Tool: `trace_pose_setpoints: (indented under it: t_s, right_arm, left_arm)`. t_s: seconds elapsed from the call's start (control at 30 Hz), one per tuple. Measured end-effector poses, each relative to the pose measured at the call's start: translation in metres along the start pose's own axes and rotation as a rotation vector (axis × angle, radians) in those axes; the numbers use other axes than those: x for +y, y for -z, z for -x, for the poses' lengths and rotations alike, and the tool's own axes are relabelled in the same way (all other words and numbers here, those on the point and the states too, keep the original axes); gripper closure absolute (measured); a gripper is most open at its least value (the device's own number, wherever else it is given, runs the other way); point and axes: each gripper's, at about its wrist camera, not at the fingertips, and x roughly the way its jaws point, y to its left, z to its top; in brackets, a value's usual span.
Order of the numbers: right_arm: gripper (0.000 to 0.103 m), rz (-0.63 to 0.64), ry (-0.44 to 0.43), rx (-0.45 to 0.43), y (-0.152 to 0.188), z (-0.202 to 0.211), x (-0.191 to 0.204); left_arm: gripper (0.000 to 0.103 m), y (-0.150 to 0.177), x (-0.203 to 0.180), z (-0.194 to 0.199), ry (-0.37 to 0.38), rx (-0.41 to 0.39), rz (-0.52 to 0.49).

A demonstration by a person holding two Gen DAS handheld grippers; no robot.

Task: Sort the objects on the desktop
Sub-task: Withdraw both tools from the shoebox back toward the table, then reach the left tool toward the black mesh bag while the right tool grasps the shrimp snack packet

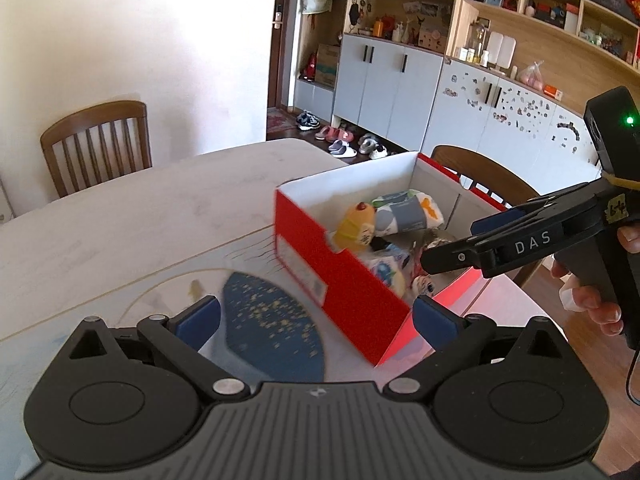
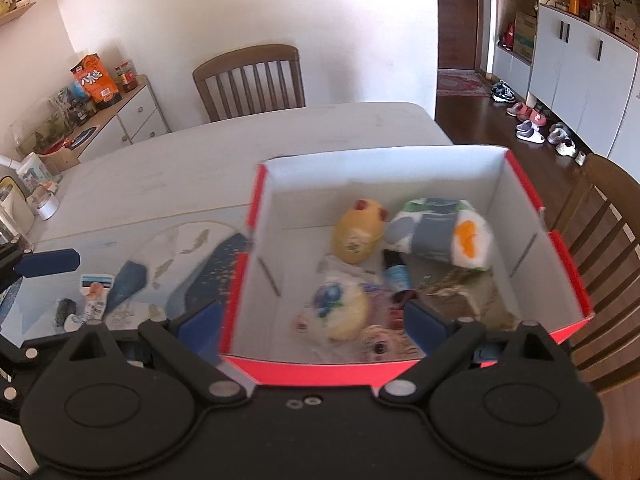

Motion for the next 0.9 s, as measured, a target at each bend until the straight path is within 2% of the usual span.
trace_pose_setpoints:
  t_s: [0.6, 0.9]
  right_arm:
    - [0.006, 0.065, -0.053, 0.028, -0.007, -0.029, 0.11]
    - [0.006, 0.107, -0.07, 0.053, -0.01, -0.049, 0.149]
  left_arm:
    - [0.0, 0.048, 0.085, 0.045, -0.103, -0.018, 0.062]
    - [0.0, 0.084, 0.121, 0.053, -0.155, 0.011, 0.127]
